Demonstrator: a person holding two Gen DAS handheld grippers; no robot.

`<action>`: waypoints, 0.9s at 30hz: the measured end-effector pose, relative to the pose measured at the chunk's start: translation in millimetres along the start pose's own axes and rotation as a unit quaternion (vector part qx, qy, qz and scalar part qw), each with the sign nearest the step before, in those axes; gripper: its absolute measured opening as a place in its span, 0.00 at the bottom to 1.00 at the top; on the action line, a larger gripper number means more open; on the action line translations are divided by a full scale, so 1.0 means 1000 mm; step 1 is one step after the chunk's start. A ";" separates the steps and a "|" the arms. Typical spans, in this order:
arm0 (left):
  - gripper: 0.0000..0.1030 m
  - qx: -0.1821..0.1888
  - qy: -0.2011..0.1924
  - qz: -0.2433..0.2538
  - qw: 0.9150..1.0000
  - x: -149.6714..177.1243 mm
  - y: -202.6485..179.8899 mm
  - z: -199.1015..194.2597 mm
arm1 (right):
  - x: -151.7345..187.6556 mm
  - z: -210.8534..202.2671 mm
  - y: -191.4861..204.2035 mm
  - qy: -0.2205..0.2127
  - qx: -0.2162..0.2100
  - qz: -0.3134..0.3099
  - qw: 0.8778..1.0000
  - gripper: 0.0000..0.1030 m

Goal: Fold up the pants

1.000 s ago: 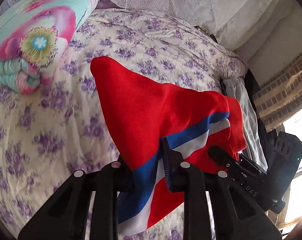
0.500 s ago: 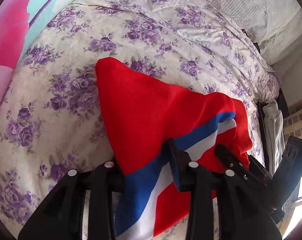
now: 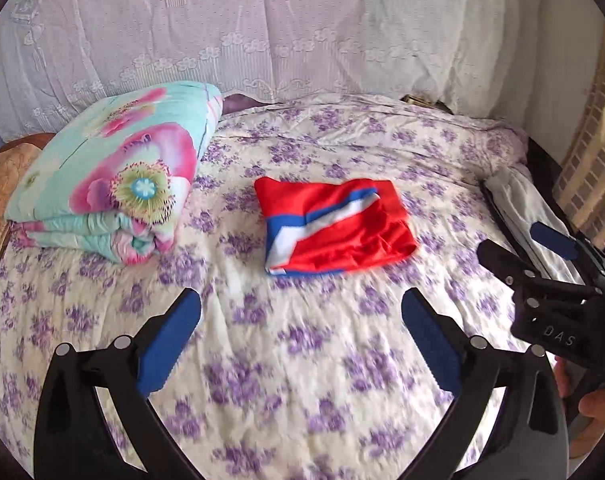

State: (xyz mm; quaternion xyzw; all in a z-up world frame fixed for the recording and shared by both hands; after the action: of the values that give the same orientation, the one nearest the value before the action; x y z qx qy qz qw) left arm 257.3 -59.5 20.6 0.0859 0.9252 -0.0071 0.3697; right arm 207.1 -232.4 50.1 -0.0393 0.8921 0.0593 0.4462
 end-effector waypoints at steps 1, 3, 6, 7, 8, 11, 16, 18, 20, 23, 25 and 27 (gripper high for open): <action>0.95 0.001 0.000 -0.002 1.000 0.016 -0.001 -0.014 | 0.017 -0.014 0.009 -0.009 0.004 -0.009 1.000 0.96; 0.95 -0.016 -0.005 -0.013 1.000 0.048 0.001 -0.036 | 0.052 -0.030 0.028 -0.014 0.012 -0.026 0.999 0.96; 0.95 -0.075 -0.033 -0.047 0.996 0.087 0.010 -0.061 | 0.101 -0.039 0.038 -0.010 0.057 -0.017 0.998 0.96; 0.95 -0.091 -0.038 -0.054 0.994 0.097 0.014 -0.066 | 0.113 -0.042 0.036 -0.008 0.071 -0.002 0.997 0.96; 0.95 -0.100 -0.040 -0.059 0.992 0.105 0.016 -0.071 | 0.121 -0.045 0.033 -0.004 0.077 0.013 0.997 0.96; 0.95 -0.105 -0.040 -0.045 0.993 0.117 0.016 -0.080 | 0.129 -0.057 0.026 0.006 0.058 0.054 0.997 0.96; 0.95 -0.102 -0.060 -0.037 0.992 0.125 0.013 -0.100 | 0.123 -0.086 0.028 -0.023 0.042 0.075 0.996 0.96; 0.95 -0.096 -0.062 -0.036 0.993 0.126 0.012 -0.103 | 0.121 -0.093 0.033 -0.026 0.042 0.066 0.997 0.96; 0.95 -0.096 -0.066 -0.036 0.993 0.127 0.012 -0.107 | 0.121 -0.097 0.037 -0.025 0.045 0.058 0.997 0.96; 0.95 -0.096 -0.071 -0.036 0.992 0.127 0.012 -0.111 | 0.119 -0.099 0.041 -0.022 0.042 0.054 0.997 0.96; 0.95 -0.094 -0.072 -0.037 0.992 0.127 0.013 -0.113 | 0.118 -0.099 0.042 -0.022 0.041 0.054 0.997 0.96; 0.95 -0.095 -0.072 -0.037 0.992 0.127 0.012 -0.113 | 0.118 -0.100 0.043 -0.023 0.039 0.055 0.997 0.96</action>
State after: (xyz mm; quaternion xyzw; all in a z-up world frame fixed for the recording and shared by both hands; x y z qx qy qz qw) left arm 91.1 -19.5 16.2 0.0153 0.8951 0.0611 0.4415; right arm 51.9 -205.5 18.1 0.0288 0.8842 0.0501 0.4636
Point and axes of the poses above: each gripper's, at about its wrist camera, not at the fingertips, and z roughly the way its jaws point, y to its left, x to its underside, the point moved 3 cm from there along z, roughly the way its jaws point, and after that the axes turned 13 degrees about -x, right-handed, at the moved point
